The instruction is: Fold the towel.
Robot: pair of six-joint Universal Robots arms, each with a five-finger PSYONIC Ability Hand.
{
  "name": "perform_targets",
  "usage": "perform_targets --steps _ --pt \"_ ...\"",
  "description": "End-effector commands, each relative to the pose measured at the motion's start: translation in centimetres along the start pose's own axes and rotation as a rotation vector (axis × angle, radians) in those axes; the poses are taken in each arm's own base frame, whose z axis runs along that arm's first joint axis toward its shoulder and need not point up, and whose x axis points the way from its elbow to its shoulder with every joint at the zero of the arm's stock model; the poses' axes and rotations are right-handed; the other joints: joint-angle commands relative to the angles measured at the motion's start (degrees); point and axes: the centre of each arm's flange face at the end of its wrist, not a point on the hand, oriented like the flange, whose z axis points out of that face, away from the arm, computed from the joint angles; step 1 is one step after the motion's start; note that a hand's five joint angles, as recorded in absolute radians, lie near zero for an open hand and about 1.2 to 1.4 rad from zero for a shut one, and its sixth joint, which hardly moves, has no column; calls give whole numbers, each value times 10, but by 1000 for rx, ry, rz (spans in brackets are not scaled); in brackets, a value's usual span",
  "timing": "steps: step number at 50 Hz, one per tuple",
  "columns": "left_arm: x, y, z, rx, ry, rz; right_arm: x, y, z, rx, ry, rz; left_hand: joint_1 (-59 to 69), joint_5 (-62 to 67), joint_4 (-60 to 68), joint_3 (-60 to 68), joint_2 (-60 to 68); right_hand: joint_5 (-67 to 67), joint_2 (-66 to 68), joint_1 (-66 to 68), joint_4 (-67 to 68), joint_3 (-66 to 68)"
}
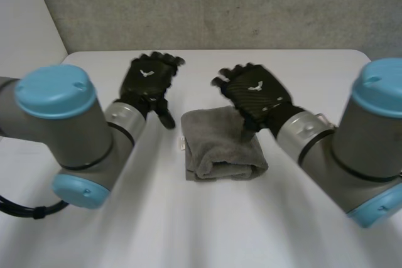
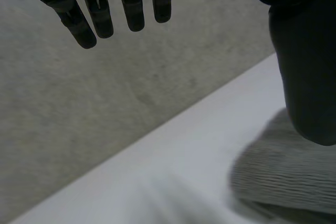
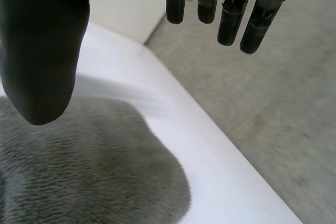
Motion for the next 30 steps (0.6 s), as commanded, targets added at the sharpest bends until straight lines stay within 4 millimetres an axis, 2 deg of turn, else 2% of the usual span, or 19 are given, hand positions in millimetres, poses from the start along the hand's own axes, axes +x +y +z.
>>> perform_targets --steps 1,4,6,7,9,12,14,15,17,21,26,28,29,30 --pt "38 22 0 -96 80 -91 32 13 -6 -44 90 73 -42 -114 -38 -26 -32 -33 -36 -31 -42 -38" --pt "46 27 1 -122 96 -92 32 18 -4 -58 91 78 -42 -114 -38 -26 -32 -33 -36 -31 -42 -38" --pt "57 37 4 -169 113 -86 31 39 3 -114 81 97 -42 -114 -38 -26 -32 -33 -36 -31 -42 -38" --pt "57 37 4 -169 113 -86 31 39 3 -115 80 97 -42 -114 -38 -26 -32 -33 -36 -31 -42 -38" --pt "63 50 9 -215 112 -77 26 61 8 -181 56 122 -42 -114 -38 -26 -32 -33 -36 -31 -42 -38" --pt "65 59 12 -241 105 -71 23 70 11 -211 45 133 -42 -114 -38 -26 -32 -33 -36 -31 -42 -38" --pt "66 78 17 -296 83 -58 16 90 18 -273 22 154 -42 -114 -38 -26 -32 -33 -36 -31 -42 -38" --pt "66 78 17 -297 83 -58 16 91 18 -273 22 154 -42 -114 -38 -26 -32 -33 -36 -31 -42 -38" --pt "66 95 19 -352 55 -43 13 106 24 -316 9 172 -40 -113 -36 -25 -31 -33 -36 -31 -42 -38" --pt "64 102 17 -387 35 -38 12 111 27 -339 1 184 -40 -113 -36 -25 -31 -33 -36 -31 -42 -38" --pt "62 95 15 -380 28 -39 13 109 29 -345 -3 184 -40 -113 -36 -25 -31 -33 -36 -31 -42 -38" --pt "58 72 13 -331 21 -49 17 101 28 -327 6 182 -42 -114 -38 -26 -32 -33 -36 -31 -42 -38" --pt "58 72 13 -331 21 -49 17 101 28 -327 6 182 -42 -114 -38 -26 -32 -33 -36 -31 -42 -38" --pt "55 57 12 -300 16 -55 21 91 27 -303 17 176 -43 -116 -40 -28 -34 -33 -36 -31 -42 -38"
